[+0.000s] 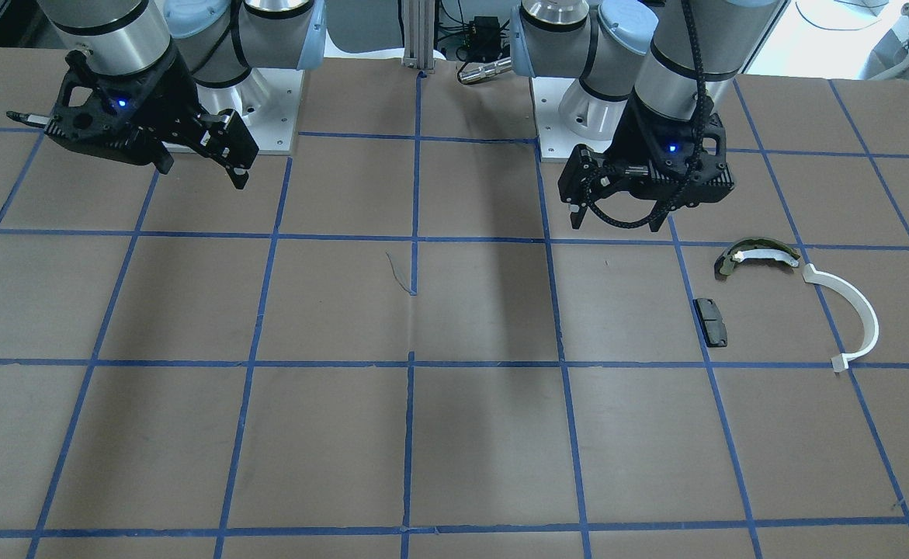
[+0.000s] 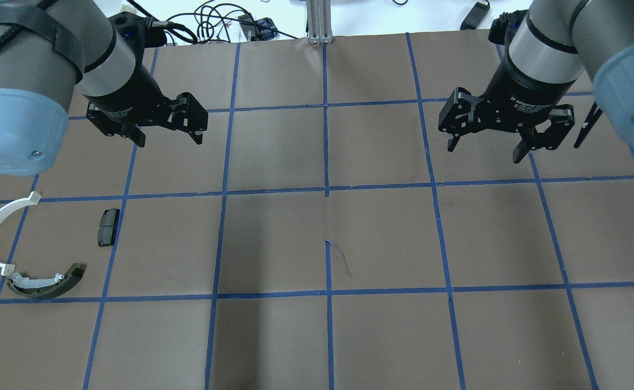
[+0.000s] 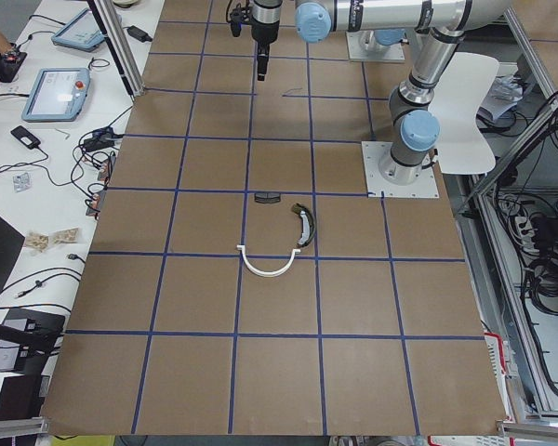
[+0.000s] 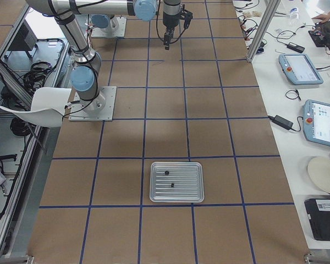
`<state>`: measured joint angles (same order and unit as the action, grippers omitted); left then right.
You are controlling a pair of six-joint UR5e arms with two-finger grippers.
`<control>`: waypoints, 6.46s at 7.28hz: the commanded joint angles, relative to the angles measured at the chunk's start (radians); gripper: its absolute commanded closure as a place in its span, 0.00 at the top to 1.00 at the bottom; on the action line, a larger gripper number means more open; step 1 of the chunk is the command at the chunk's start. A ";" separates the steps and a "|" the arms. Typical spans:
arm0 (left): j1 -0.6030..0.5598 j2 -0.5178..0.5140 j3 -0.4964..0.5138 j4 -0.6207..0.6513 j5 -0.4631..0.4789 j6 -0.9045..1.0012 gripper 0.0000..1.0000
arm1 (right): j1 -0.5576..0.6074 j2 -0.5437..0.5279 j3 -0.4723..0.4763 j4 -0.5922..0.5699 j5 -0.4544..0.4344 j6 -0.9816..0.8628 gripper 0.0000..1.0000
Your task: Place bearing gear from tray to pile
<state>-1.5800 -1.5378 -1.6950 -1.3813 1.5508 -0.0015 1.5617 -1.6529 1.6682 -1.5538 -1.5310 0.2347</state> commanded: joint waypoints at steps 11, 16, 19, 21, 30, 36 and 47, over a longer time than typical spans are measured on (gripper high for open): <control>-0.002 -0.008 0.008 -0.010 -0.005 -0.061 1.00 | 0.002 -0.012 0.005 0.026 -0.001 0.005 1.00; -0.002 -0.008 0.014 -0.009 -0.006 -0.064 1.00 | -0.002 -0.010 0.008 0.029 -0.015 0.003 1.00; -0.002 -0.015 0.021 0.001 -0.005 -0.060 1.00 | -0.008 -0.008 0.007 0.026 -0.015 -0.011 1.00; -0.002 -0.015 0.023 0.001 -0.003 -0.060 1.00 | -0.069 -0.008 0.008 0.032 -0.018 -0.096 1.00; -0.002 -0.013 0.023 0.001 -0.006 -0.064 1.00 | -0.740 0.143 0.002 -0.130 -0.139 -1.306 1.00; 0.000 -0.010 0.021 -0.001 -0.005 -0.064 1.00 | -0.965 0.441 -0.012 -0.538 -0.118 -1.934 1.00; -0.002 -0.008 0.020 0.001 -0.005 -0.064 1.00 | -0.977 0.714 -0.188 -0.509 -0.098 -2.288 0.99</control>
<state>-1.5813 -1.5463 -1.6751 -1.3809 1.5462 -0.0660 0.5842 -0.9398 1.4740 -2.0603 -1.6289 -2.0002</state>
